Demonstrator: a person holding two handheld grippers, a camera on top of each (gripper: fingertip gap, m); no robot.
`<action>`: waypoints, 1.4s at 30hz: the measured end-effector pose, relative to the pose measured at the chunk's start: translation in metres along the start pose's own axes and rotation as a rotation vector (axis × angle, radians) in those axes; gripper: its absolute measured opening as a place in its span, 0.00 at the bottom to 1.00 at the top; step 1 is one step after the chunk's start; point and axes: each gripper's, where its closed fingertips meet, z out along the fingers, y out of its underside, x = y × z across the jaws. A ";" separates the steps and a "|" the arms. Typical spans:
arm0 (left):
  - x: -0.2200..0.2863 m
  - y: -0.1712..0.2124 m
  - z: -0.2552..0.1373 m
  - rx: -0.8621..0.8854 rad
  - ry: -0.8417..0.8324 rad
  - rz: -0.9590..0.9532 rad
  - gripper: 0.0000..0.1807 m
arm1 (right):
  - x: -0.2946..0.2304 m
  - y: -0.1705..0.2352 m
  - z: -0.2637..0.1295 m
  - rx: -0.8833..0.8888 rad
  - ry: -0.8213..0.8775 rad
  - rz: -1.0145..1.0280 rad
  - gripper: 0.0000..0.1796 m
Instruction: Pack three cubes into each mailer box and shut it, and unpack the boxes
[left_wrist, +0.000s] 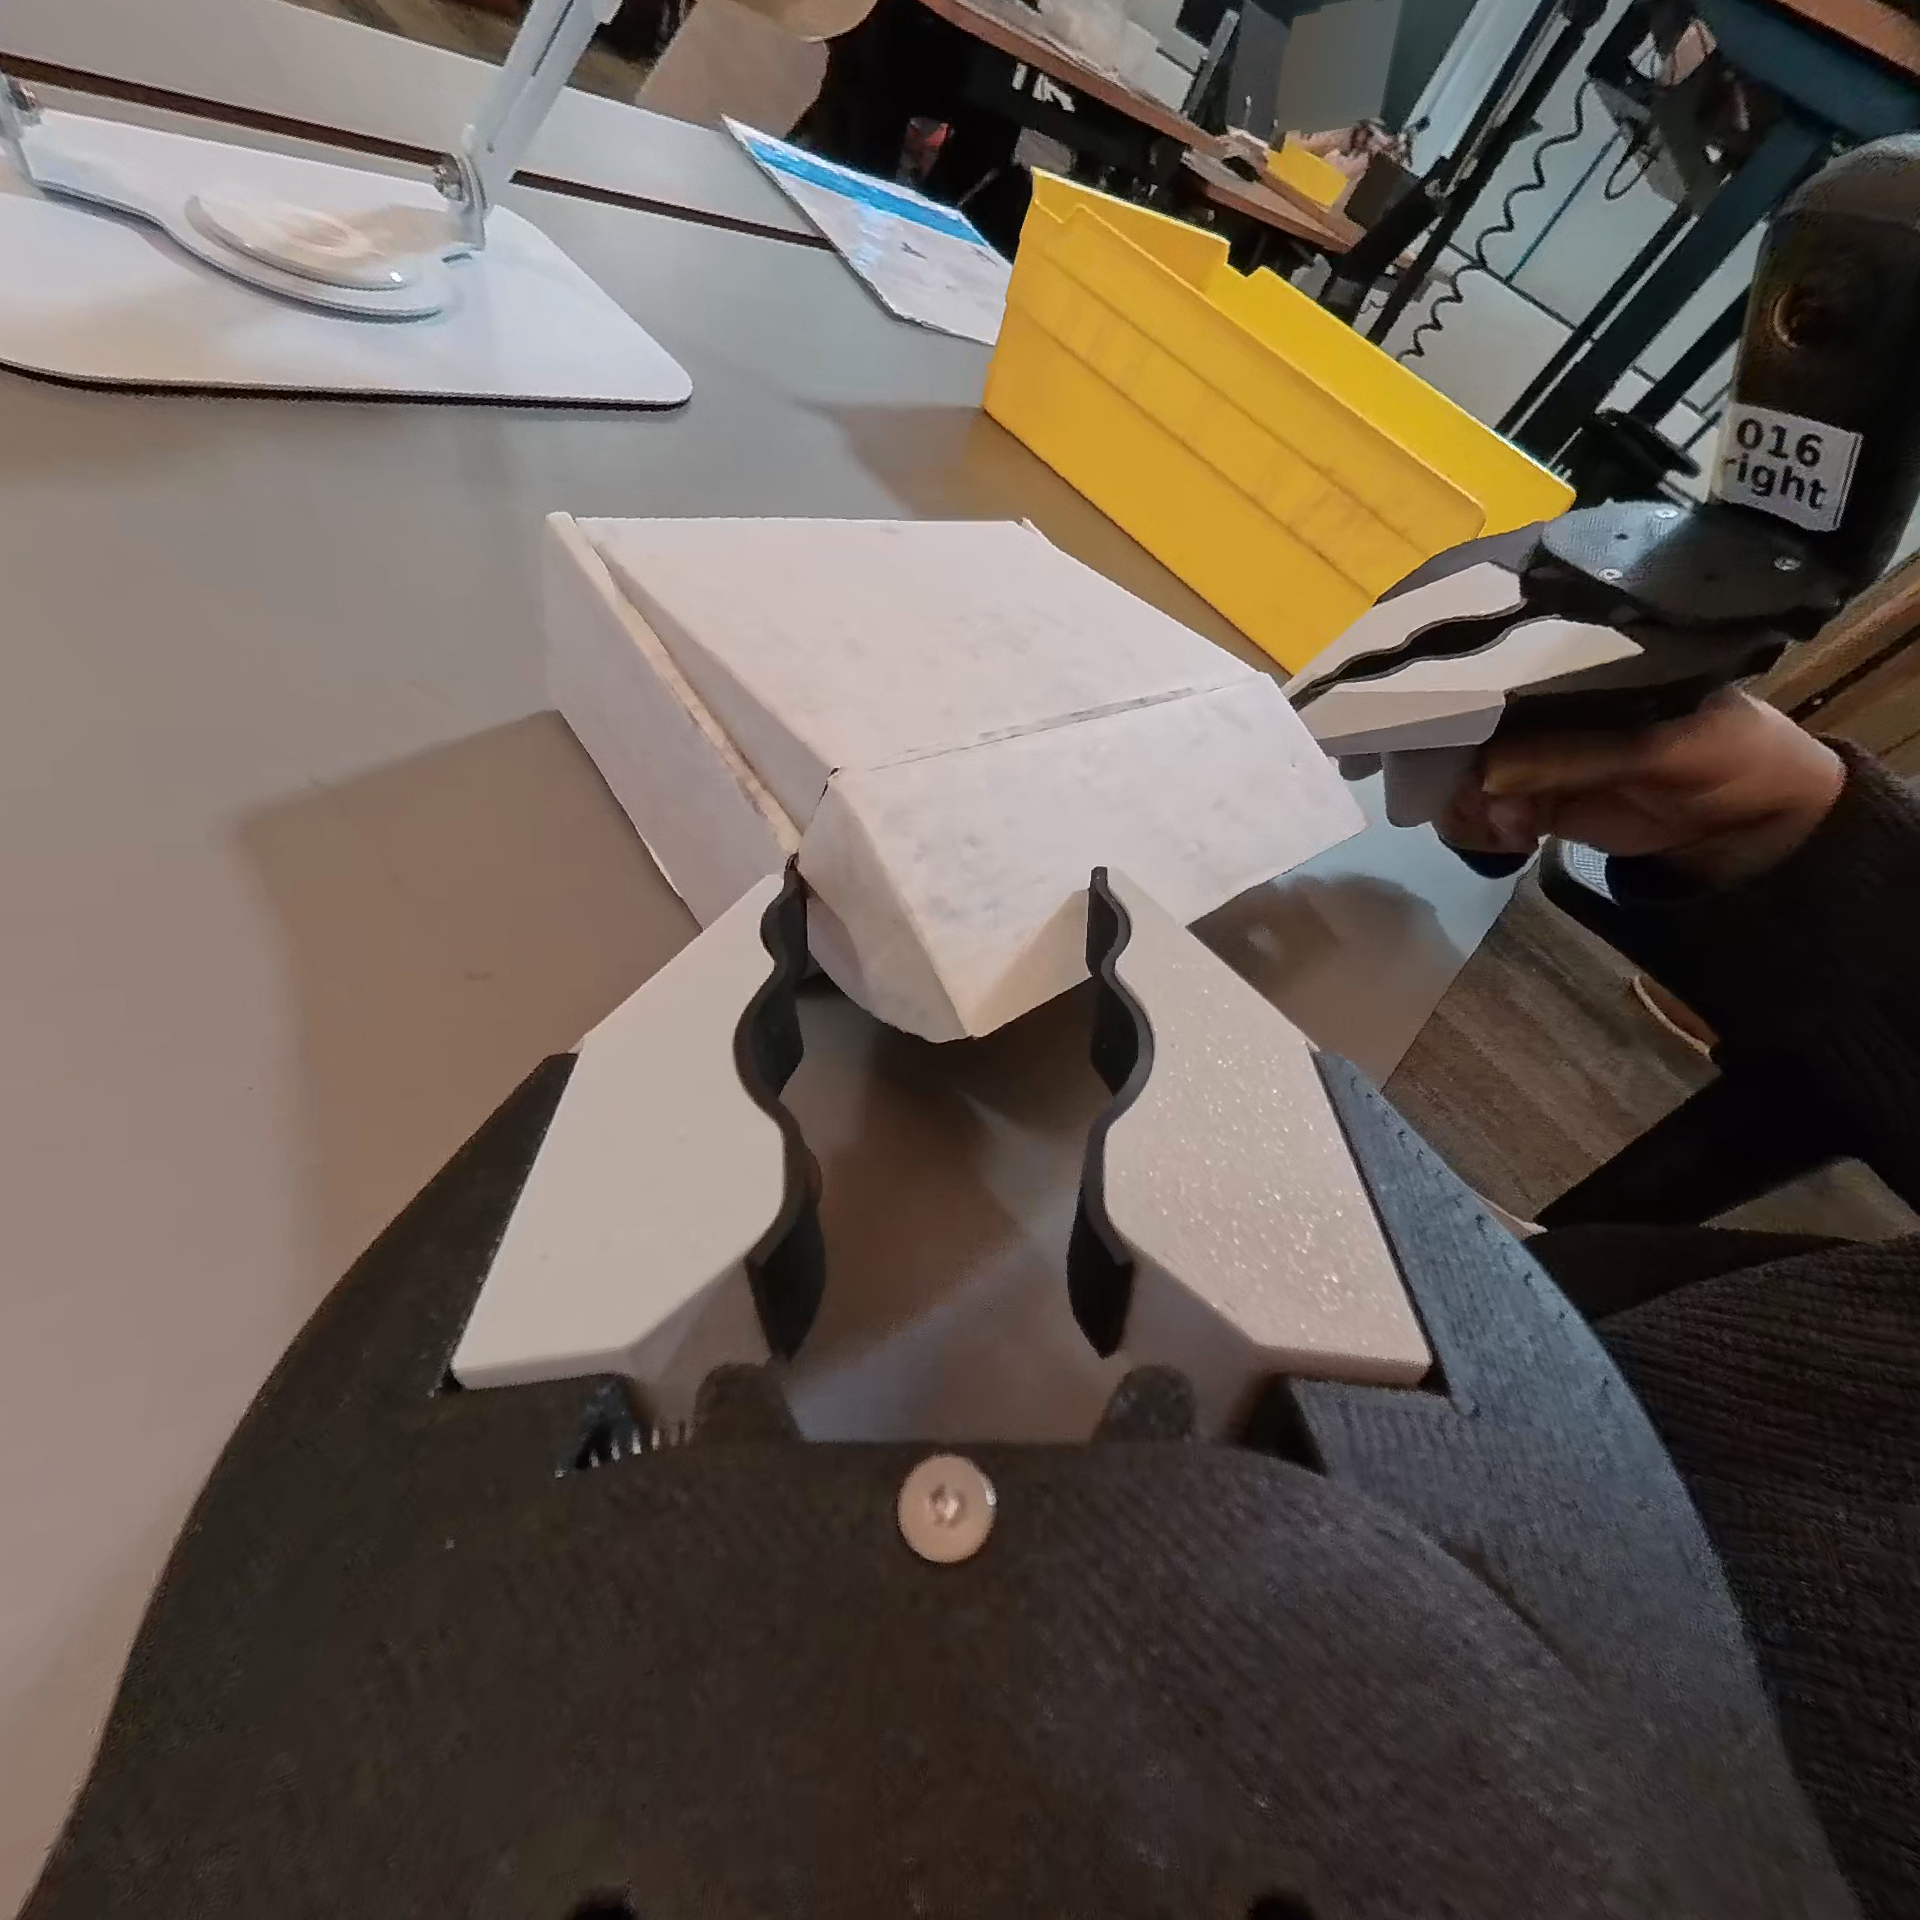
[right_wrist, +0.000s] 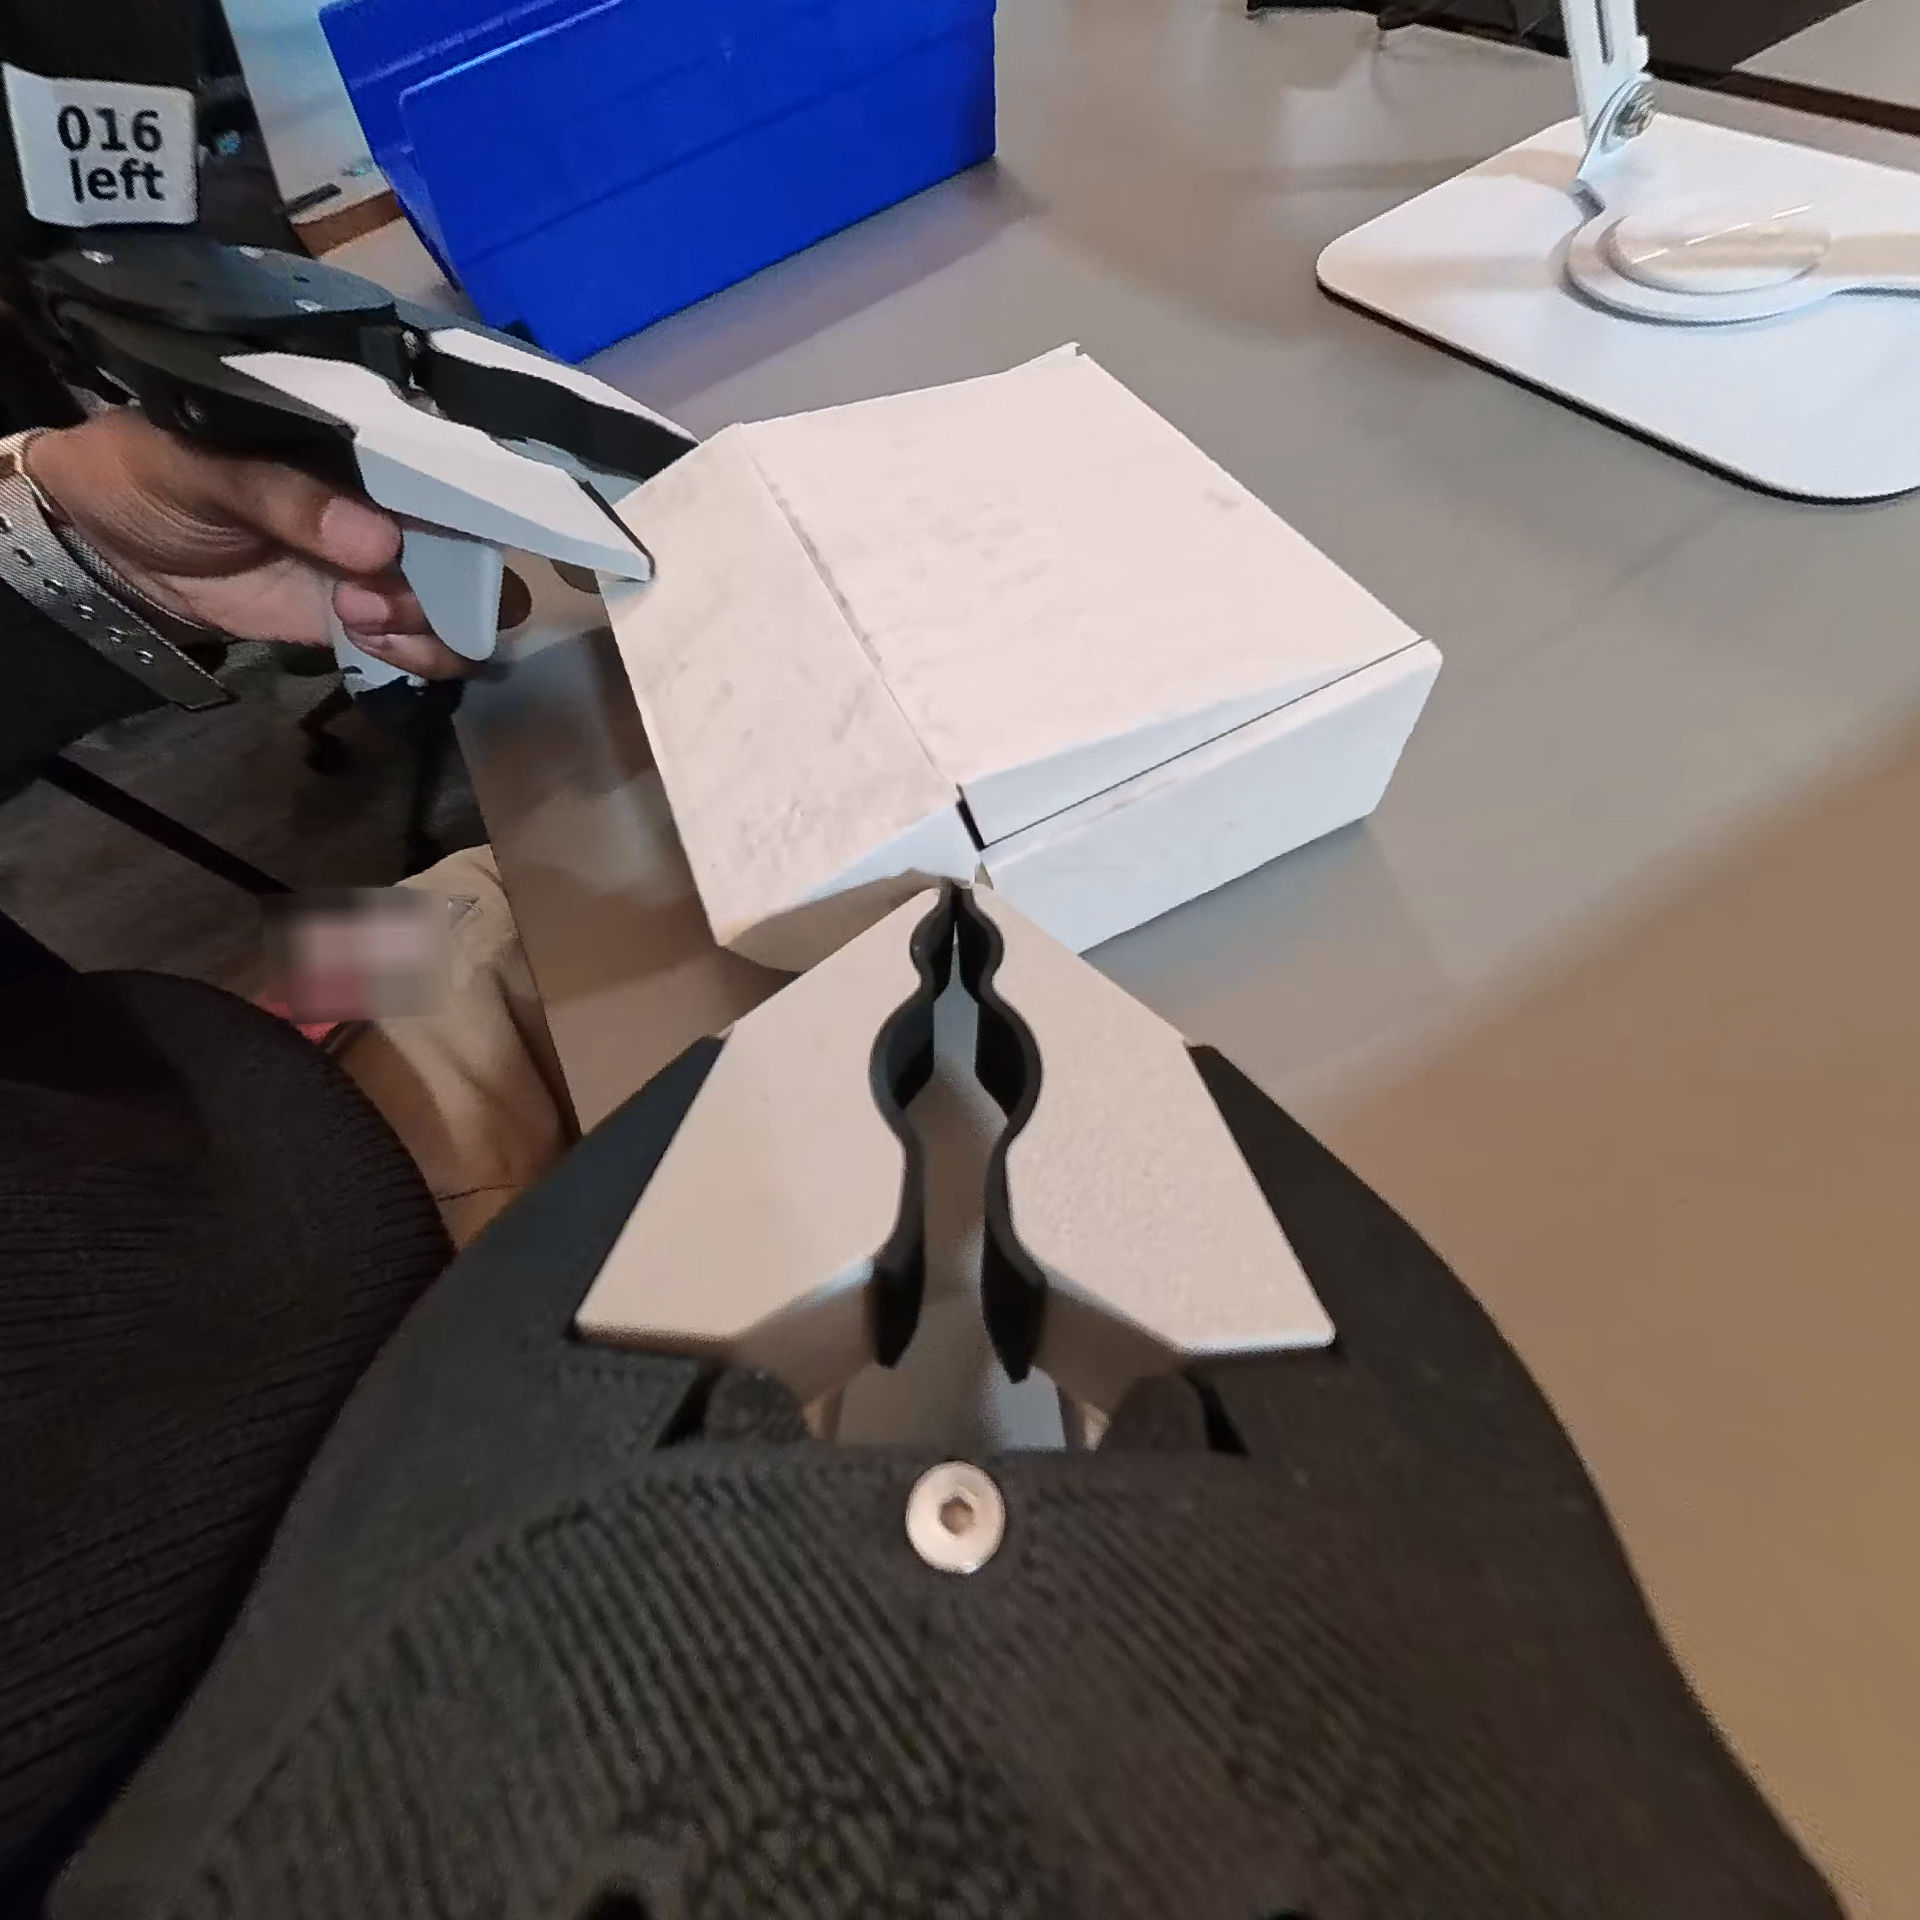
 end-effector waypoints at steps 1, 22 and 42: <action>0.000 0.000 0.000 -0.002 0.001 0.004 0.29 | 0.001 0.000 0.000 0.002 -0.004 0.008 0.00; -0.001 -0.001 0.000 0.001 -0.018 0.030 0.31 | 0.003 0.002 0.003 0.004 -0.001 -0.025 0.00; -0.021 -0.011 -0.005 0.042 -0.126 0.002 0.41 | -0.044 0.003 0.018 -0.007 -0.180 -0.039 0.00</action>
